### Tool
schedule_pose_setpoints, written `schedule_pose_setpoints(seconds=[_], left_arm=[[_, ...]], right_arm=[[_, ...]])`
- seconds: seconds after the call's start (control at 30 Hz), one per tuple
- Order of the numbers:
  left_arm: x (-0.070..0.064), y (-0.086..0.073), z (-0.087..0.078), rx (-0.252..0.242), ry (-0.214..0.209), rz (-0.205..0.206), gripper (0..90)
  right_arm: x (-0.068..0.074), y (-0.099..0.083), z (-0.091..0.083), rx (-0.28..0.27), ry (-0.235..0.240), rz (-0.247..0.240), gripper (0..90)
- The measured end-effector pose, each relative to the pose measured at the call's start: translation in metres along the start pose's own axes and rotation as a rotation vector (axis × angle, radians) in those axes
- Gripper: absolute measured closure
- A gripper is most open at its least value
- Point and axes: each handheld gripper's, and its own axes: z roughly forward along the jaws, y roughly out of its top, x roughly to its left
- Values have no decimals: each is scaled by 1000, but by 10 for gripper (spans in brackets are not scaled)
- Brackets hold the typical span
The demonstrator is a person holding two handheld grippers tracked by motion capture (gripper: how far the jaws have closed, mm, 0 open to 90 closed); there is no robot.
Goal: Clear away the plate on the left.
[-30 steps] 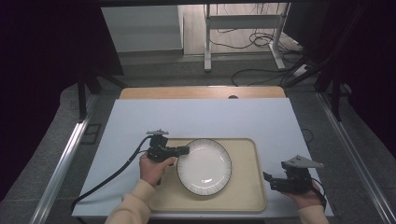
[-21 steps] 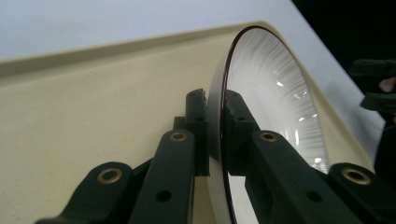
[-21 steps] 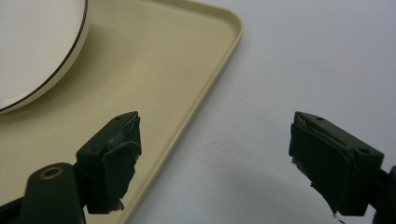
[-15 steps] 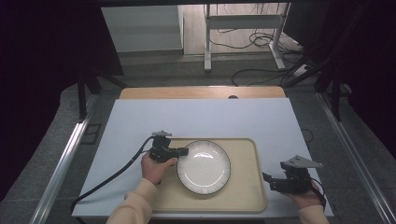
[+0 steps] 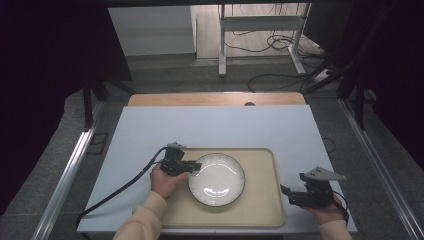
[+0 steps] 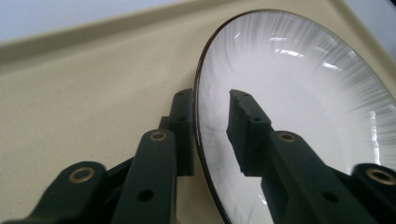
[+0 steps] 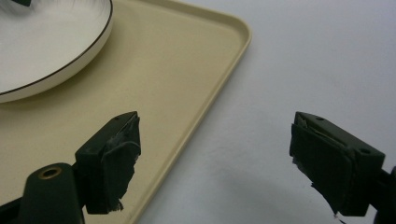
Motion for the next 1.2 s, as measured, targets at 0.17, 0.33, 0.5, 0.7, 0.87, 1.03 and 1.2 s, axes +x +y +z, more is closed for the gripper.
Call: schedule_pose_setpoints(seconds=[0.17, 0.33, 0.5, 0.7, 0.87, 1.03, 1.2], left_arm=[[-4, 6, -17, -59, -38, 13, 494], [-11, 6, -40, -100, -20, 41, 364], [-9, -5, -71, -139, 18, 56, 317], [-9, -21, -98, -141, 95, 81, 286], [-17, -43, -115, -139, 148, 102, 282], [-20, -68, -127, -145, 176, 97, 278], [-21, -88, -143, -193, 212, 89, 314]], right_arm=[[0, 0, 0, 1, -3, 0, 166], [0, 0, -1, -1, -4, 1, 166], [1, 0, -1, -1, -3, -2, 166], [2, 0, -1, 1, -1, -2, 165], [5, 0, -2, -4, -3, -1, 165], [6, -1, -1, -3, -7, -3, 165], [6, -1, -1, -1, -6, -9, 165]])
